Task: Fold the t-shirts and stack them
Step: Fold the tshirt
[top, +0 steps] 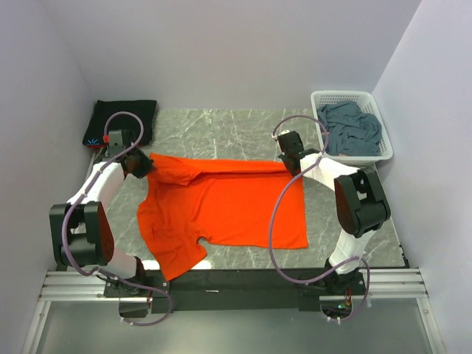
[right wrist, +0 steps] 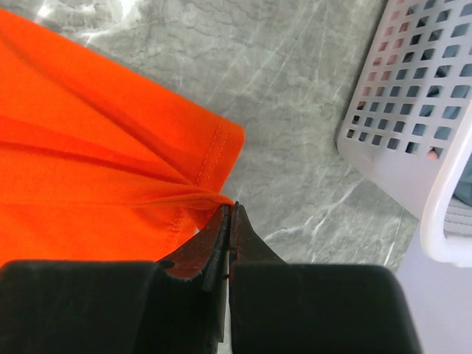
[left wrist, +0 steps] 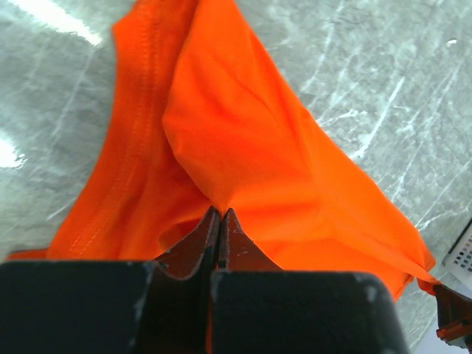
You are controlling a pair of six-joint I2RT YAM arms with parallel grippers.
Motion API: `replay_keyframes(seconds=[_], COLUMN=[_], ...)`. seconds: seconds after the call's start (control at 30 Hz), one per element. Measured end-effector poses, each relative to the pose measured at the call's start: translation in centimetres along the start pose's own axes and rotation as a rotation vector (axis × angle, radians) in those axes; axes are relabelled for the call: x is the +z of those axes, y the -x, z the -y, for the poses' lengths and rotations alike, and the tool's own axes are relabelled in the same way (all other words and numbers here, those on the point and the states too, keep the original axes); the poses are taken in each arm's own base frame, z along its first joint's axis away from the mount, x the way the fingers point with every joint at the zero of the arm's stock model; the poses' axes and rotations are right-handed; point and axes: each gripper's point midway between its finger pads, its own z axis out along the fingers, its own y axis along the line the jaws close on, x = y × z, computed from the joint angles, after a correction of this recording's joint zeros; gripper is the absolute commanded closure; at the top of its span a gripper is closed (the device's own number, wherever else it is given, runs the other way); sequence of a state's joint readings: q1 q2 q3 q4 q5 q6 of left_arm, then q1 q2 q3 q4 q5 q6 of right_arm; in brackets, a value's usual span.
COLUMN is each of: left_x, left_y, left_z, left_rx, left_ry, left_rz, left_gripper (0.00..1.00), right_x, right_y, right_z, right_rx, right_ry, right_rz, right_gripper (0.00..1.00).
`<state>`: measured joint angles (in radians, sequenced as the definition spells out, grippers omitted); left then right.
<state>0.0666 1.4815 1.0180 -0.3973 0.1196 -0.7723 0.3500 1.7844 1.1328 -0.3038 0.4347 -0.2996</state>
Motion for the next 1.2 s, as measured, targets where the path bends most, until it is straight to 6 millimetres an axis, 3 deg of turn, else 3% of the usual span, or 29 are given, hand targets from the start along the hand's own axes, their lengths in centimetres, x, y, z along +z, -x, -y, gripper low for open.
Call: replay_keyframes(seconds=[0.23,0.43,0.47,0.6,0.63,0.83,0.9,0.93,1.0,1.2], left_x=[-0.2,0.4,0.4,0.1,-0.3,-3.5,-4.2,-4.4,-4.2,-1.3], left_y=[-0.5,-2.4,-2.6,-2.9,-2.8,-1.5,-0.8,-0.5,-0.1,-0.3], left_z=[-0.7,-2.5,-2.8,-3.2,-3.3,-3.4,-3.4,-3.4,-3.6,-4.5], left_rx=[-0.013,-0.022,-0.023,-0.007,-0.003,0.032,0.036,0.038,0.04,0.049], left_ry=[0.016,0.055,0.061,0.067,0.066,0.058,0.057,0.057,0.064,0.105], left_rz=[-0.029,-0.074,-0.08,-0.08,-0.074,0.031,0.07,0.083,0.092,0.046], left_gripper=[0.99,0.97,0.85,0.74,0.65,0.27,0.22,0.2,0.2,0.24], right_x=[-0.3,-0.4,-0.5,-0.9,-1.3,-6.0,-7.6,-8.3,-9.1,-7.5], right_y=[0.1,-1.0,-1.2,-2.0,-2.3,-1.4,-0.9,-0.6,-0.2,-1.0], right_z=[-0.4,-1.8,-2.0,-2.8,-2.9,-1.9,-1.3,-1.0,-0.5,0.7], right_rx=[-0.012,-0.012,-0.009,0.028,0.043,0.216,0.281,0.317,0.385,0.6], right_ry=[-0.017,0.01,0.017,0.049,0.059,0.11,0.119,0.125,0.135,0.185], right_rz=[0.003,-0.023,-0.029,-0.053,-0.057,0.057,0.112,0.143,0.185,0.166], right_gripper=[0.99,0.79,0.68,0.64,0.61,0.54,0.51,0.45,0.44,0.44])
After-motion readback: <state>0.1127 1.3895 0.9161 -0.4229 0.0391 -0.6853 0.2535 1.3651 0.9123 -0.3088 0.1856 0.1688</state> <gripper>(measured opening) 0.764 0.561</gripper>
